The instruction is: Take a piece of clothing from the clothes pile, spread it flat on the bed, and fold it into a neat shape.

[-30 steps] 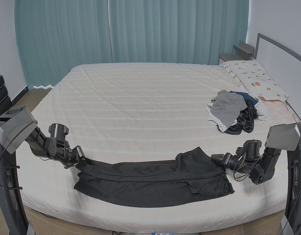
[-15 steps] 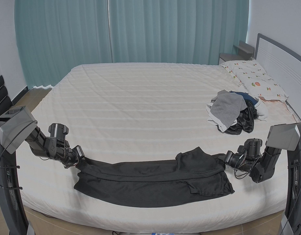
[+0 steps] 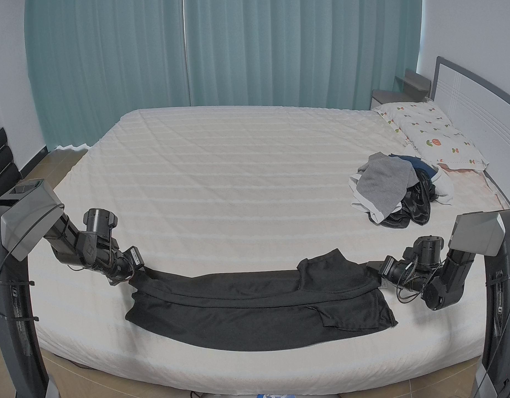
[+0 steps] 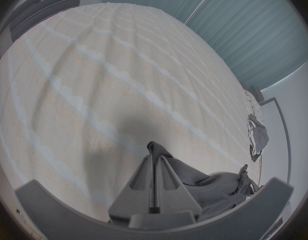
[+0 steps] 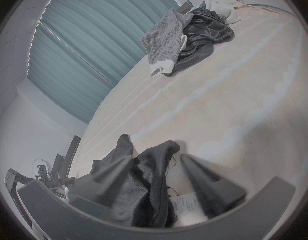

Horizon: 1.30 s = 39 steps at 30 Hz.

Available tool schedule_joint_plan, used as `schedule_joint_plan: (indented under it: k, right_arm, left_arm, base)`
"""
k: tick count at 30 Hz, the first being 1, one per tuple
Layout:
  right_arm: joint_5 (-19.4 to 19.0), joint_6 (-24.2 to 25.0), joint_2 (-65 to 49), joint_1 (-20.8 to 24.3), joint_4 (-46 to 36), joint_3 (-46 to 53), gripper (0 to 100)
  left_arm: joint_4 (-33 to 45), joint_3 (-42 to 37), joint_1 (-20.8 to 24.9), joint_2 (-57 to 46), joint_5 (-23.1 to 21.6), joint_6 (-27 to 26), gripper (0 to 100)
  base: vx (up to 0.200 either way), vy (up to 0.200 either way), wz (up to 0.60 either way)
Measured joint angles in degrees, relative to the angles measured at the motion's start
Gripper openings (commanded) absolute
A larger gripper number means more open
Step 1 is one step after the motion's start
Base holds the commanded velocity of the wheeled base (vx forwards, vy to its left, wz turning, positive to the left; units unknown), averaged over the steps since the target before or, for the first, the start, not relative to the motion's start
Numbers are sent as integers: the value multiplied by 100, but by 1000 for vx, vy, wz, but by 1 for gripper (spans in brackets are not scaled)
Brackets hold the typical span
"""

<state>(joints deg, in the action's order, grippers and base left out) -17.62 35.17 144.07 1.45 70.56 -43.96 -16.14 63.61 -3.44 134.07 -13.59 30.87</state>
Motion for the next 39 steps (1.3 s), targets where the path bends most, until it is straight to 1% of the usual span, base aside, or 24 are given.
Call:
schedule_joint_plan:
  k: [1, 2, 8, 12, 19, 23, 27, 33, 34, 39]
  right_arm:
    - [0, 0, -5, 2, 5, 20, 100]
    - [0, -2, -10, 4, 11, 35, 100]
    - [-4, 0, -137, -7, 145, 166, 100]
    - [79, -93, -418, 9, 394, 322, 100]
    - [155, -158, -717, 435, 455, 358, 100]
    - [156, -222, -589, 568, 413, 201, 100]
    - [156, -384, -319, 612, 263, 6, 100]
    - [144, -460, -11, 656, 235, -171, 100]
    - [141, -461, 11, 670, 238, -171, 0]
    - [150, -558, 89, 717, 252, -121, 0]
  left_arm:
    - [38, 4, 5, 0, 2, -2, 0]
    - [62, 15, 6, 0, 2, -2, 100]
    - [104, 33, 13, -11, 2, -9, 100]
    - [95, 13, 11, -20, 5, -139, 100]
    - [77, 24, -41, -44, -12, -180, 100]
    - [98, 69, -80, -56, -23, -112, 100]
    - [101, 146, -105, -56, -28, 55, 100]
    - [106, 171, -99, -55, -26, 104, 100]
    - [108, 171, -96, -55, -22, 96, 100]
    - [117, 162, -85, -52, -12, 80, 100]
  base:
    - [0, 0, 0]
    - [0, 0, 0]
    - [0, 0, 0]
    - [0, 0, 0]
    - [0, 0, 0]
    - [0, 0, 0]
    - [0, 0, 0]
    - [0, 0, 0]
    - [0, 0, 0]
    - [0, 0, 0]
